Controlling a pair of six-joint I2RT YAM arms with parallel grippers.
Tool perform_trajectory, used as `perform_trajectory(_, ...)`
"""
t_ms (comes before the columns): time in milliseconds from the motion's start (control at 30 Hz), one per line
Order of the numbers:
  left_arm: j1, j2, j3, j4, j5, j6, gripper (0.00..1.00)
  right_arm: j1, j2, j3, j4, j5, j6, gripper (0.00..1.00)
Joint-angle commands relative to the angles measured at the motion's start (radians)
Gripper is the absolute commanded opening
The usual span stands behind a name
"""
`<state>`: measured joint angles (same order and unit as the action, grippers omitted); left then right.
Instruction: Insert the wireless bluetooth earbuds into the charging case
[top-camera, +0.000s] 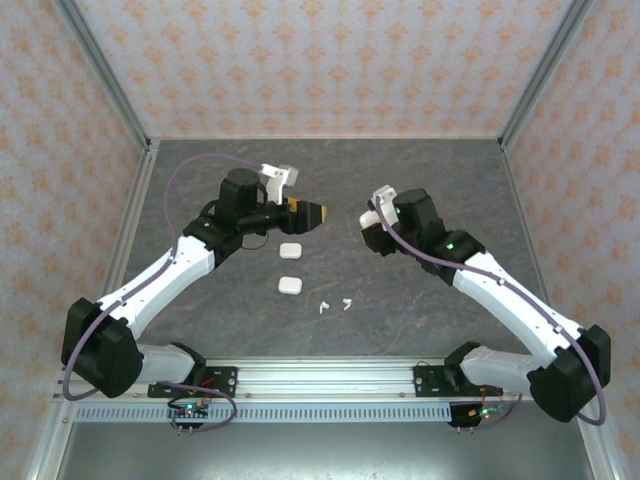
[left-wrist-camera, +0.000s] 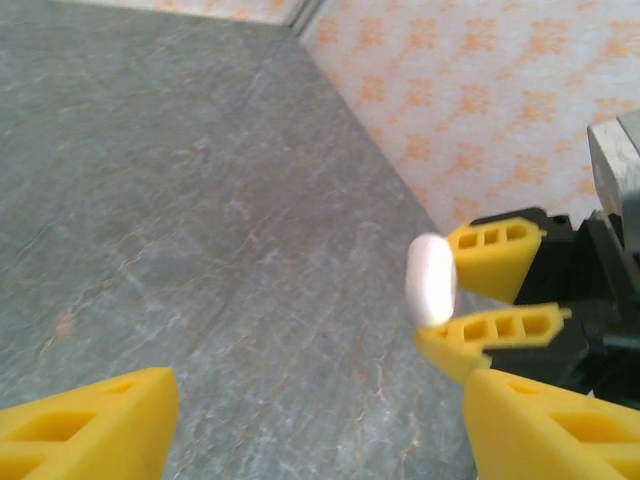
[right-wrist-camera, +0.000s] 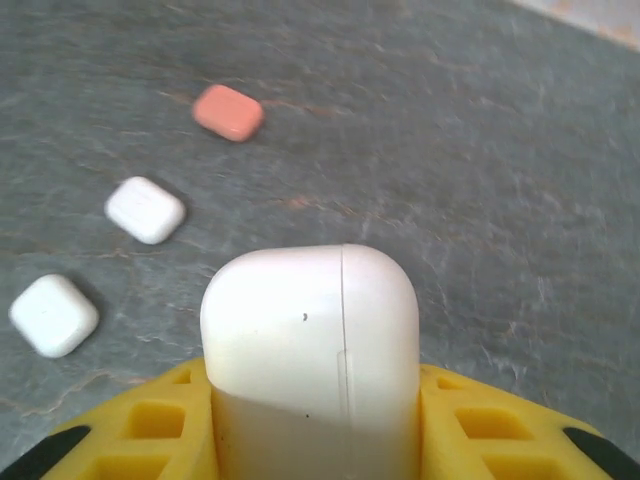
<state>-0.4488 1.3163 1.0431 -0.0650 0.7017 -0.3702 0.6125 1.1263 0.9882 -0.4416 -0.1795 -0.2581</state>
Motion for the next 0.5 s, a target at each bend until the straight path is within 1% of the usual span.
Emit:
perform_trajectory(0, 0.007, -0.013, 0.053, -0.027, 0.094, 0.035, 0.74, 0.053, -0.039, -0.002, 0.067, 0.055, -0.086, 0.40)
perform_trajectory(233, -0.001, -0.002, 0.056, 0.028, 0.140, -0.010, 0.71, 0.149, -0.051, 0.014, 0.087, 0.053, -0.175, 0.39)
perform_trajectory(467, -0.024, 0.010, 0.060, 0.032, 0.184, 0.001, 0.69, 0.176, -0.058, 0.013, 0.113, 0.024, -0.227, 0.40)
